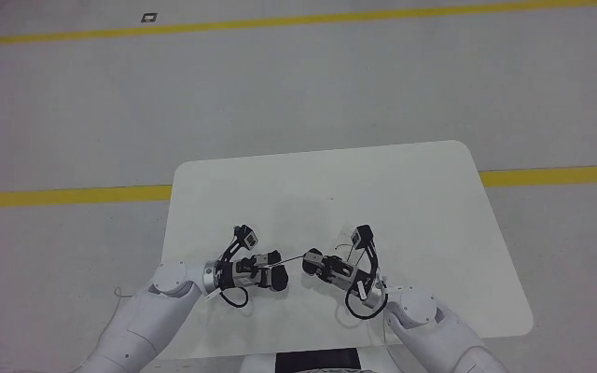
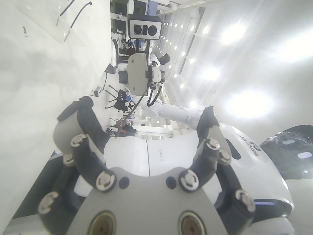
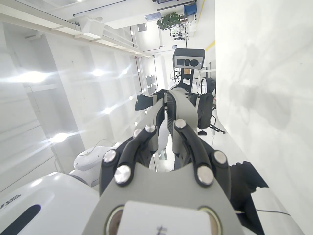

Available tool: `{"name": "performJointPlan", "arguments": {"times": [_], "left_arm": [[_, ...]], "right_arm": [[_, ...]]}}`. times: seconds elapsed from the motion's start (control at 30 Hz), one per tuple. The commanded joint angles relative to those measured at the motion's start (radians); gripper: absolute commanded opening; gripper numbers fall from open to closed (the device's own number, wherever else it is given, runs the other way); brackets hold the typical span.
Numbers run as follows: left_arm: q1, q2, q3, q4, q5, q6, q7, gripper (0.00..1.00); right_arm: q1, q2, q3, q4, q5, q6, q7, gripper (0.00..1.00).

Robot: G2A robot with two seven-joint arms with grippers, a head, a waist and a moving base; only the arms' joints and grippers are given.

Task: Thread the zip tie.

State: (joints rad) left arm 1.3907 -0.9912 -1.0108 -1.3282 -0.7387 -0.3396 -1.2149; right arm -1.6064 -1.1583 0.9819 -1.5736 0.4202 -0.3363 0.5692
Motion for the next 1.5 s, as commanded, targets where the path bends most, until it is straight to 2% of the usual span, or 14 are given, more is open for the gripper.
{"name": "performJointPlan", "arguments": {"times": [0.0, 0.23, 0.33, 0.37, 0.47, 0.63, 0.9, 1.47], "left_arm": [[0.004, -0.002, 0.007, -0.011, 0.004, 0.012, 0.03, 1.0], [0.006, 0.0, 0.011, -0.019, 0.012, 0.019, 0.036, 1.0], [0.006, 0.001, 0.012, -0.019, 0.013, 0.017, 0.036, 0.69], [0.006, 0.001, 0.013, -0.019, 0.012, 0.017, 0.036, 0.53], [0.005, 0.001, 0.014, -0.018, 0.01, 0.016, 0.035, 0.41], [0.005, 0.002, 0.016, -0.016, 0.007, 0.017, 0.035, 0.36], [0.005, 0.004, 0.017, -0.013, 0.007, 0.019, 0.041, 0.36], [0.008, 0.008, 0.015, -0.015, 0.01, 0.02, 0.054, 0.29]], "right_arm": [[-0.003, -0.001, -0.002, -0.006, -0.002, 0.003, -0.011, 0.0], [-0.013, -0.001, 0.008, -0.016, 0.014, -0.004, -0.009, 0.0], [-0.017, -0.002, 0.011, -0.019, 0.014, -0.004, -0.01, 0.0], [-0.019, -0.002, 0.012, -0.019, 0.014, -0.004, -0.01, 0.0], [-0.023, -0.003, 0.014, -0.02, 0.014, -0.004, -0.01, 0.0], [-0.024, -0.005, 0.009, -0.015, 0.009, -0.004, -0.002, 0.0], [-0.024, -0.003, 0.015, -0.007, -0.021, 0.0, 0.009, 0.0], [-0.019, 0.009, 0.015, -0.019, -0.107, 0.073, 0.071, 0.0]]}}
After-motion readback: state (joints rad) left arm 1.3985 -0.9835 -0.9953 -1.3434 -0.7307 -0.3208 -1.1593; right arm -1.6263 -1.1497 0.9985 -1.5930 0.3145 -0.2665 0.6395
